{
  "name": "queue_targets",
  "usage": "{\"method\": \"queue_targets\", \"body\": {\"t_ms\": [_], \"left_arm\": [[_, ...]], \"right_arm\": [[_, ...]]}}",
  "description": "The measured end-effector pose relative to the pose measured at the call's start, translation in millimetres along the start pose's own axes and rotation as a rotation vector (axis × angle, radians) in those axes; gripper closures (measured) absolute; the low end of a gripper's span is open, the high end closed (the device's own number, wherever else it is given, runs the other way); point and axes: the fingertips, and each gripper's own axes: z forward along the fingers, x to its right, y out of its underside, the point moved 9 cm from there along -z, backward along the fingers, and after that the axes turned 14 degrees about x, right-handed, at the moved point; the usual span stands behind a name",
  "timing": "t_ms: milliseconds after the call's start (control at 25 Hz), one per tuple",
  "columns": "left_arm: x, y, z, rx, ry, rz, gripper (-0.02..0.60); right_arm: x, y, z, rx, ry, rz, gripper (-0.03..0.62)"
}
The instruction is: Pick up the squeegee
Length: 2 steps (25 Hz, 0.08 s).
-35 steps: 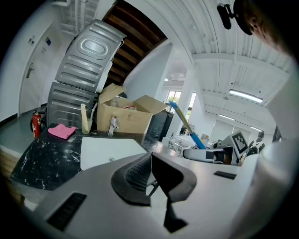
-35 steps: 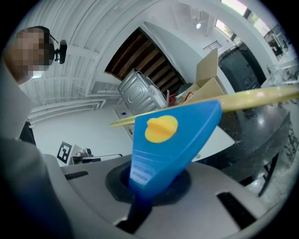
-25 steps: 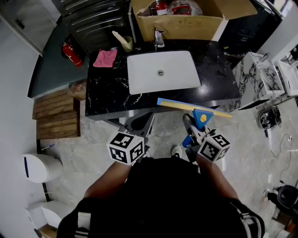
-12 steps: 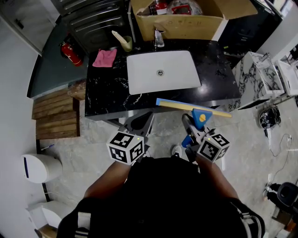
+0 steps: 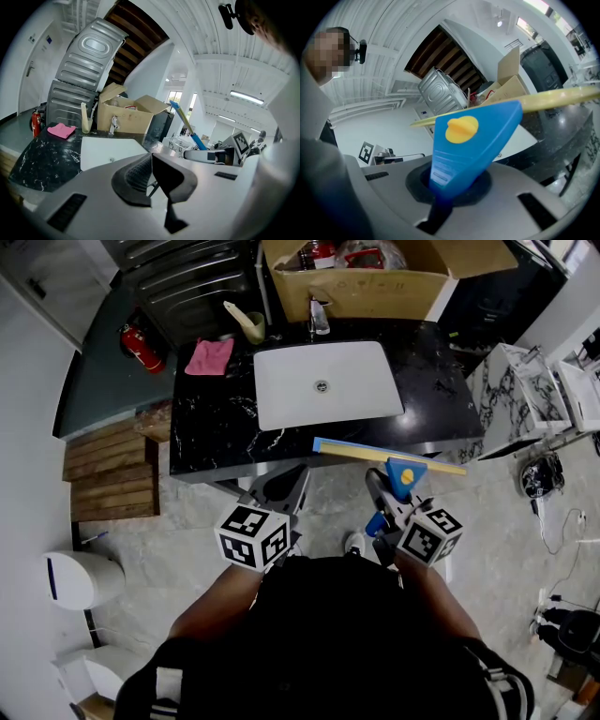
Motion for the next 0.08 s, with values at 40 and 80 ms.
{"method": "queue_targets", "body": {"t_ms": [40,80], "left_arm": [[0.0,0.0,0.0,0.001,0.001,0.001,0.565],[0.0,0.0,-0.1,0.002,0.001,0.001,0.565]], "right_arm": [[-0.1,-0.1,0.1,-0.003,-0.001,-0.001,0.585],[-0.1,-0.3,0.2,-0.007,-0.002,-0.002,0.585]]}}
